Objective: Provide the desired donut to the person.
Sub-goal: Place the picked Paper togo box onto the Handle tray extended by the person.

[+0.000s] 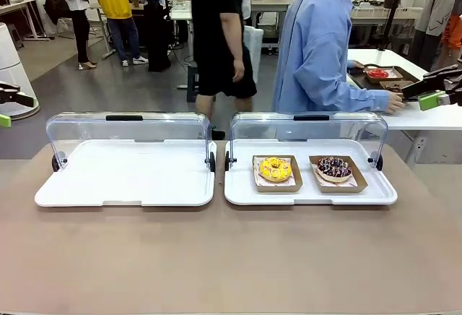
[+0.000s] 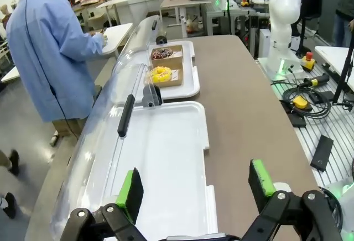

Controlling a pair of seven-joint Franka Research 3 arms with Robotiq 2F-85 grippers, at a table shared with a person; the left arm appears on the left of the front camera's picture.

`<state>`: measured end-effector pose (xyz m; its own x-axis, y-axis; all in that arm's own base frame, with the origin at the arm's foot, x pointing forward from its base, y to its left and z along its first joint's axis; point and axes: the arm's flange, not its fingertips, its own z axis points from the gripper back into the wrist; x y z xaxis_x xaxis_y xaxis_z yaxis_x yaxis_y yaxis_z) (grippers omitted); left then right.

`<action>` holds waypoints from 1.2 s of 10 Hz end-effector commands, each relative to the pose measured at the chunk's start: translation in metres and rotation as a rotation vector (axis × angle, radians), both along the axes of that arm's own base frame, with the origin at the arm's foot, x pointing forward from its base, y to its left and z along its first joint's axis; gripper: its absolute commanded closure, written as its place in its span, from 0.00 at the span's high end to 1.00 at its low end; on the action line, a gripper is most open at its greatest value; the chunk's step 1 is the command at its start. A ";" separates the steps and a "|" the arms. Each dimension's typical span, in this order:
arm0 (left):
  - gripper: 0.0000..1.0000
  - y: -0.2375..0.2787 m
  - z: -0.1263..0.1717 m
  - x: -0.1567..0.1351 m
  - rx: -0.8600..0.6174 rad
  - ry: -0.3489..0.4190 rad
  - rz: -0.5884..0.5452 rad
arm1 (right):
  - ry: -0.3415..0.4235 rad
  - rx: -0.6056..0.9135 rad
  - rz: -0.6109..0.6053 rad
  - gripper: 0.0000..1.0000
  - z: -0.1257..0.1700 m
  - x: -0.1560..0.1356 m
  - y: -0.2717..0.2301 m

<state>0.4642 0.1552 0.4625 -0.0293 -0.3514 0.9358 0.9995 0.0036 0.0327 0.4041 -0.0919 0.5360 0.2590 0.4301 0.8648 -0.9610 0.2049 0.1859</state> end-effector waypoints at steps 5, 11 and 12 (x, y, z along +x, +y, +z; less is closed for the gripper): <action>1.00 0.002 0.011 -0.012 0.076 -0.018 -0.007 | -0.008 0.014 0.006 1.00 0.000 0.000 0.001; 1.00 0.004 0.009 -0.008 0.019 -0.006 -0.013 | -0.008 0.014 0.006 1.00 0.000 0.000 0.001; 1.00 0.004 0.009 -0.008 0.019 -0.006 -0.013 | -0.008 0.014 0.006 1.00 0.000 0.000 0.001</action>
<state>0.4563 0.1599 0.4704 -0.0367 -0.3802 0.9242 0.9993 -0.0102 0.0355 0.4041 -0.0919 0.5360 0.2590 0.4301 0.8648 -0.9610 0.2049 0.1859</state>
